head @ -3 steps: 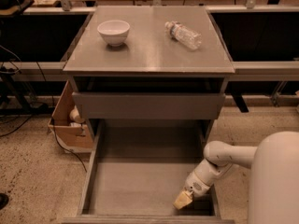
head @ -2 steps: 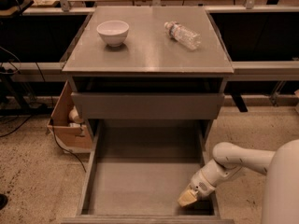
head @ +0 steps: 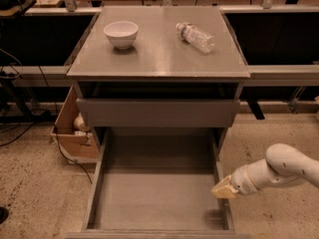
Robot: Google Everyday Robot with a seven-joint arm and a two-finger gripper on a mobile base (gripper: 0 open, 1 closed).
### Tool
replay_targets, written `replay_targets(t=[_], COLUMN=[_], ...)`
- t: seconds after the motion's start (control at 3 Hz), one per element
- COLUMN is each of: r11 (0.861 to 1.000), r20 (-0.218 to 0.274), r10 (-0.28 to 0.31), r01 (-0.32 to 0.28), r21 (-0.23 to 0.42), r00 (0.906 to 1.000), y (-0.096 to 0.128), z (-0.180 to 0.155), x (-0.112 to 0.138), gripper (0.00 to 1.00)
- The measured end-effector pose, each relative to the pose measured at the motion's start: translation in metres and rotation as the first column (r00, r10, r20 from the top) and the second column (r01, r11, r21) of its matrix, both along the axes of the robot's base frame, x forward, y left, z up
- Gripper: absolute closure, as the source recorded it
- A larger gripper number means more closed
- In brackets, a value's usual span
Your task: Open middle drawer
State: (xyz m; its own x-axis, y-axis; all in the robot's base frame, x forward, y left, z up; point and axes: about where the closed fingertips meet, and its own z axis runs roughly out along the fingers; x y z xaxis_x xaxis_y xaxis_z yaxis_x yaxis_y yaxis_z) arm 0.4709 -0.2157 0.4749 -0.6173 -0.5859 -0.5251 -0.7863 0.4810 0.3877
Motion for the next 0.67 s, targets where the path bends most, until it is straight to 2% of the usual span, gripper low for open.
replay_targets(t=[0.33,0.67], r11=[1.000,0.995], r20=[0.111,0.227], r10=[-0.029,-0.089], r01=[0.030,0.098], r21=[-0.004,-0.028], r00=[0.9934,0.9698], y=[-0.021,-0.046], z=[0.033,0.072], x=[0.027,0.051], gripper=[1.00,1.00])
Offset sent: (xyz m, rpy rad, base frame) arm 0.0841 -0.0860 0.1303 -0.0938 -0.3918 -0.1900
